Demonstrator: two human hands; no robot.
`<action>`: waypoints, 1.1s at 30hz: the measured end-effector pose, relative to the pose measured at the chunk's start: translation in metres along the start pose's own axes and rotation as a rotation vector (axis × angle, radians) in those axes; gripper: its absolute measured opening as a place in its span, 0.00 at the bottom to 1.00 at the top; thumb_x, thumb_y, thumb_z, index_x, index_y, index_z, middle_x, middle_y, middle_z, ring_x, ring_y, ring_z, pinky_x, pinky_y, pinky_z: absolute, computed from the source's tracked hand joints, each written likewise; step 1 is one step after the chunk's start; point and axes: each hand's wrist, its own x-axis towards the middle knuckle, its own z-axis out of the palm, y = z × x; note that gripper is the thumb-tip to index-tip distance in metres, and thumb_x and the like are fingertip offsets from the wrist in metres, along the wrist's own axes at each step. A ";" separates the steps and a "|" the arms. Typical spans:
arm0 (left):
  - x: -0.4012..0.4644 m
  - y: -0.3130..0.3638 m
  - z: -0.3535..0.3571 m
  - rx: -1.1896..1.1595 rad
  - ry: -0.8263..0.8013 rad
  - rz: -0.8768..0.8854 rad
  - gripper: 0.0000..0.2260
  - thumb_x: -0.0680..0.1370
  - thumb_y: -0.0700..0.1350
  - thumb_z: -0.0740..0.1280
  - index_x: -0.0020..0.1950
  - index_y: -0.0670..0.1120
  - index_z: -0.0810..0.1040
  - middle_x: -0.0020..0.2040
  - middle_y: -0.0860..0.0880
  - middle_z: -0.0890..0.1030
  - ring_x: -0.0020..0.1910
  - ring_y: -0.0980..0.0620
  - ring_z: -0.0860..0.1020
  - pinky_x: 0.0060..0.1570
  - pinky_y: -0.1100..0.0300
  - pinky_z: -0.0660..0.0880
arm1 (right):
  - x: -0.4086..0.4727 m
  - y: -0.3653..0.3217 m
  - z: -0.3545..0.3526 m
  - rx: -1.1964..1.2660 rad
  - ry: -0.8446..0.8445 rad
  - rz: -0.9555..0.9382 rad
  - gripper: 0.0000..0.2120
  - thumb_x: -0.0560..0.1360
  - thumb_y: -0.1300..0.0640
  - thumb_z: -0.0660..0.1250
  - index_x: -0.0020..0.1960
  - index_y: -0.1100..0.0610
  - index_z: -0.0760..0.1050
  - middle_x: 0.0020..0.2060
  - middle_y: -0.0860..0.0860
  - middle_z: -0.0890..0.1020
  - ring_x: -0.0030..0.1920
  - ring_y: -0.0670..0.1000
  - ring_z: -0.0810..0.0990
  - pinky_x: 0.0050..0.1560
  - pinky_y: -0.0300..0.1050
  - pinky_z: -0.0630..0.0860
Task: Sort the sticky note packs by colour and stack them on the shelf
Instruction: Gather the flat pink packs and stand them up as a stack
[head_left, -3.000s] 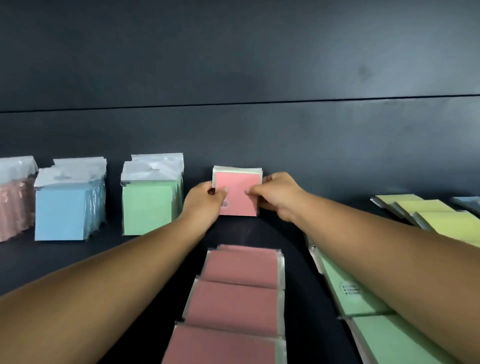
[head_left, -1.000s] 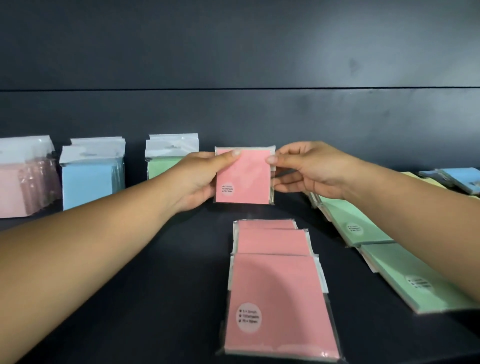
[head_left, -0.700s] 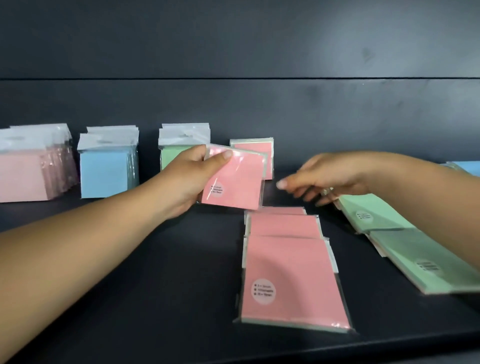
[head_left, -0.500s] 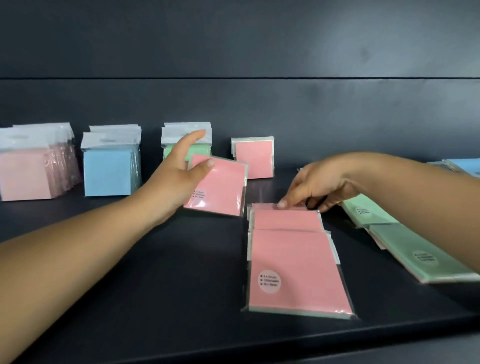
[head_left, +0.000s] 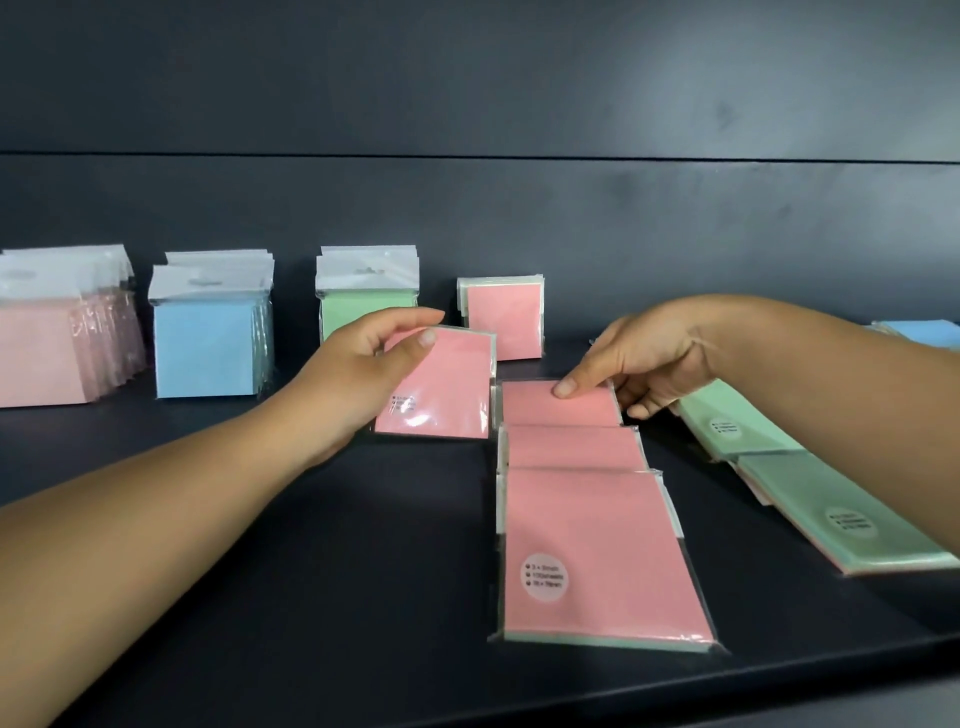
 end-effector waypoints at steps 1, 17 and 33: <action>0.000 0.000 0.000 -0.002 0.001 0.004 0.07 0.77 0.47 0.64 0.50 0.60 0.77 0.57 0.55 0.79 0.62 0.52 0.75 0.68 0.51 0.67 | -0.001 -0.001 -0.002 0.037 0.003 -0.018 0.07 0.69 0.57 0.71 0.37 0.54 0.73 0.30 0.49 0.74 0.31 0.46 0.71 0.30 0.36 0.69; -0.006 0.008 0.013 -0.217 -0.049 -0.022 0.18 0.66 0.51 0.69 0.55 0.57 0.74 0.58 0.52 0.79 0.59 0.52 0.77 0.65 0.50 0.70 | -0.005 -0.035 0.026 0.361 0.182 -0.499 0.08 0.70 0.62 0.71 0.35 0.54 0.75 0.29 0.45 0.79 0.29 0.40 0.77 0.31 0.32 0.73; -0.005 0.004 0.011 -0.040 -0.066 -0.049 0.07 0.77 0.44 0.64 0.53 0.49 0.70 0.45 0.50 0.80 0.45 0.50 0.80 0.47 0.52 0.78 | -0.033 0.008 0.026 -0.359 0.031 -0.059 0.08 0.69 0.49 0.71 0.40 0.52 0.77 0.37 0.47 0.74 0.40 0.45 0.71 0.36 0.36 0.68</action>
